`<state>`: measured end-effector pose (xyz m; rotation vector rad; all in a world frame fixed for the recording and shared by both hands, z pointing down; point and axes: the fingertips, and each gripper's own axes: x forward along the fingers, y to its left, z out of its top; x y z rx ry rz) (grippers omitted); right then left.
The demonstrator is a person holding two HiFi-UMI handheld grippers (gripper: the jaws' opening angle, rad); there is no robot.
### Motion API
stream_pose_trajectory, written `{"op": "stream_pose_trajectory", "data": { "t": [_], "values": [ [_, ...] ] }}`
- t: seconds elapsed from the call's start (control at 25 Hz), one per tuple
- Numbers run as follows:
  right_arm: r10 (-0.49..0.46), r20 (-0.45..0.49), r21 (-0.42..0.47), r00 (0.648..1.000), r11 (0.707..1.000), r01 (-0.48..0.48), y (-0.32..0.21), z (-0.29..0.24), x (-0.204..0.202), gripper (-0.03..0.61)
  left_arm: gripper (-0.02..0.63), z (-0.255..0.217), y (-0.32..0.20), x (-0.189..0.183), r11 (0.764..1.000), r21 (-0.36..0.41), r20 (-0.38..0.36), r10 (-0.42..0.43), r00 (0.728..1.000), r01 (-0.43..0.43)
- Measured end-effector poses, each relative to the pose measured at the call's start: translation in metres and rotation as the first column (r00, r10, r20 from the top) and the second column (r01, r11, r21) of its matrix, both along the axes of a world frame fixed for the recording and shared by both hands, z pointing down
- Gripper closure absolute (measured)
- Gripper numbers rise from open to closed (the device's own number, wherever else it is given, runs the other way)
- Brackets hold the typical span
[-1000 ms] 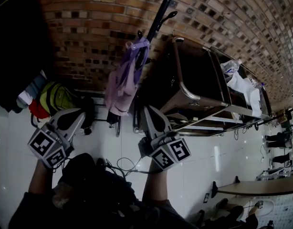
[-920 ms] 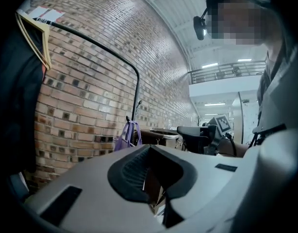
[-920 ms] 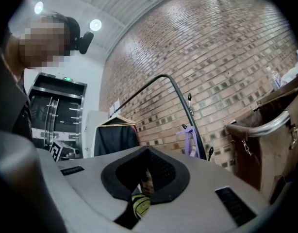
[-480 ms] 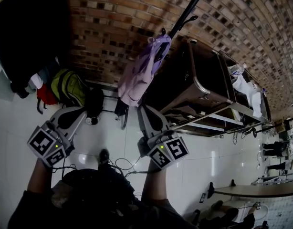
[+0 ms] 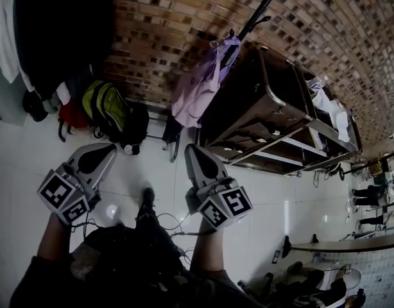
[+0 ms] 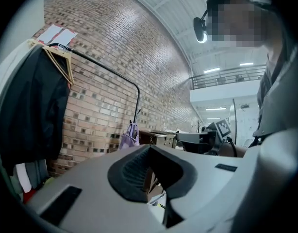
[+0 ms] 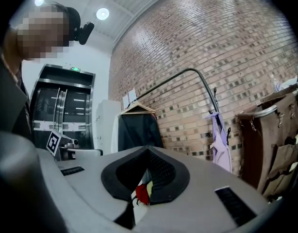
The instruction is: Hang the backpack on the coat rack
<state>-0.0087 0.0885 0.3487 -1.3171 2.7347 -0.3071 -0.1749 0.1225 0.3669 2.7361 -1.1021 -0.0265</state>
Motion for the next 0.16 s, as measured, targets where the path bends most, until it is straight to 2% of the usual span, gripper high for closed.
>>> {"op": "stream_pose_trajectory", "data": {
  "t": [0.16],
  "values": [
    [0.034,0.0,-0.009,0.999,0.999,-0.034,0.017,-0.008,-0.007,0.577,0.574,-0.01,0.015,-0.011,1.0,-0.009,-0.004,0.007,1.0,-0.007]
  ]
}}
